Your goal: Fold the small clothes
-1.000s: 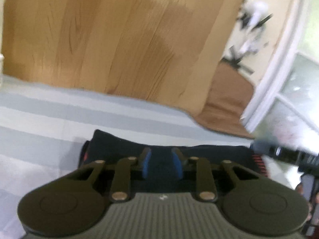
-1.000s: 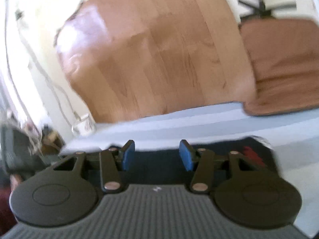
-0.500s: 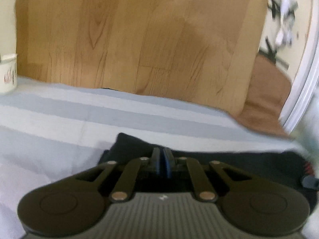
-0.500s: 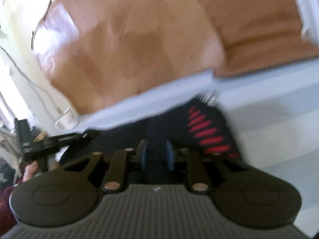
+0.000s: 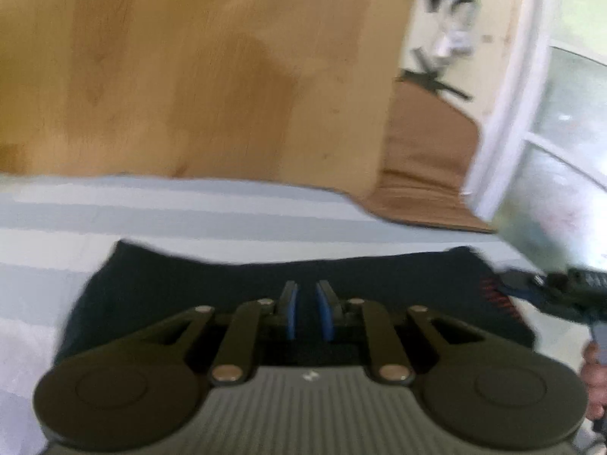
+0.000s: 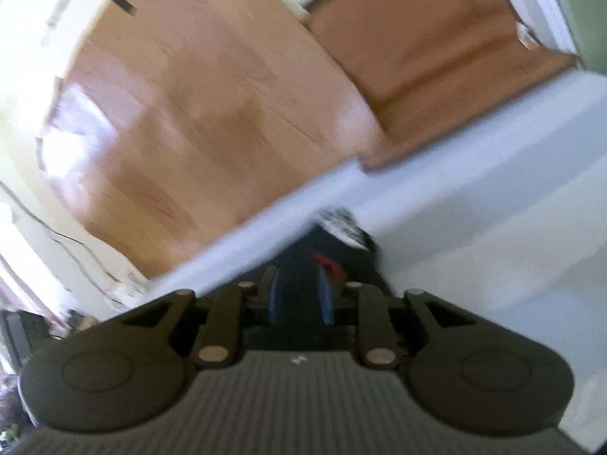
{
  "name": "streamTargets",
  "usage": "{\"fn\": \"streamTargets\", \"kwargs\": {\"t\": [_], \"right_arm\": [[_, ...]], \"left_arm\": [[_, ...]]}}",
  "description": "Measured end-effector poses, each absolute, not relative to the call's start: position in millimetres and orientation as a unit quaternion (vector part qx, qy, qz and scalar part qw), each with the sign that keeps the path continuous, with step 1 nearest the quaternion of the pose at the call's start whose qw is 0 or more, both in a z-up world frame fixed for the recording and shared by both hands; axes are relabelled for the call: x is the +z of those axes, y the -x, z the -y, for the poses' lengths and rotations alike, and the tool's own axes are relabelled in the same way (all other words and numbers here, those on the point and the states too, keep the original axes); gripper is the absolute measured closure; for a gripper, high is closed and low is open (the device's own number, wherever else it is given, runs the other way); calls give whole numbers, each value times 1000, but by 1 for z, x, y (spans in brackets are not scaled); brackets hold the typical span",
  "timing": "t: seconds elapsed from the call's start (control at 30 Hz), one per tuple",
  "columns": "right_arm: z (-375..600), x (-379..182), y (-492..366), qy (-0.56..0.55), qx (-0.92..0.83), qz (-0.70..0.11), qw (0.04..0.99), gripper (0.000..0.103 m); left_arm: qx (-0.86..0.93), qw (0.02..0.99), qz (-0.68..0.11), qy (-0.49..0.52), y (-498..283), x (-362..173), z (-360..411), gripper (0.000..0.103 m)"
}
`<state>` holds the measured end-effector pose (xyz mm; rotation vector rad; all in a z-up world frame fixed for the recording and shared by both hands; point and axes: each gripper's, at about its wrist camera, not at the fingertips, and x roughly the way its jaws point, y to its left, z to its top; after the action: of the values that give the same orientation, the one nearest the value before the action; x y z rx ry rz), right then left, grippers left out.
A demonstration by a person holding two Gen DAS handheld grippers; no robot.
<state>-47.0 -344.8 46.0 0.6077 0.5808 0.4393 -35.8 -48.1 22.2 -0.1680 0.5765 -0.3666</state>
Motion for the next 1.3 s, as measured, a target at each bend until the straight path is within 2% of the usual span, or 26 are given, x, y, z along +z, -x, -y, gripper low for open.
{"fn": "streamTargets", "kwargs": {"t": [0.13, 0.2, 0.23, 0.3, 0.4, 0.53, 0.57, 0.6, 0.67, 0.8, 0.93, 1.1, 1.3], "right_arm": [[308, 50, 40, -237, 260, -307, 884, 74], [286, 33, 37, -203, 284, -353, 868, 76], [279, 23, 43, -185, 292, -366, 864, 76], [278, 27, 58, -153, 295, -348, 876, 76], [288, 33, 61, -169, 290, -361, 870, 76], [304, 49, 68, -186, 273, -336, 882, 71], [313, 49, 76, -191, 258, -321, 891, 61], [323, 52, 78, -201, 239, -307, 899, 44], [344, 52, 81, -237, 196, -294, 905, 26], [380, 30, 81, -334, 130, -352, 864, 26], [391, 10, 98, -431, 138, -381, 806, 26], [379, 7, 104, -453, 108, -379, 800, 27], [351, 12, 75, -434, 83, -352, 825, 25]], "left_arm": [[-217, 930, -292, 43, 32, 18, 85, 88], [-211, 918, -335, 14, 23, 2, 99, 87], [-212, 922, -323, -3, 28, -1, 101, 87], [-215, 922, -320, -22, 35, -2, 102, 87], [-213, 920, -330, 4, 35, -1, 93, 86], [-218, 920, -324, 39, 38, 14, 86, 77], [-204, 926, -316, 25, 42, 15, 84, 77], [-185, 932, -313, 10, 43, 14, 81, 77], [-153, 931, -331, 17, 35, 9, 66, 78], [-152, 919, -351, 92, 22, 15, 41, 81], [-197, 919, -331, 85, 22, 28, 55, 81], [-224, 898, -368, 92, 3, 5, 70, 82], [-236, 890, -361, 147, 2, -10, 45, 96]]}}
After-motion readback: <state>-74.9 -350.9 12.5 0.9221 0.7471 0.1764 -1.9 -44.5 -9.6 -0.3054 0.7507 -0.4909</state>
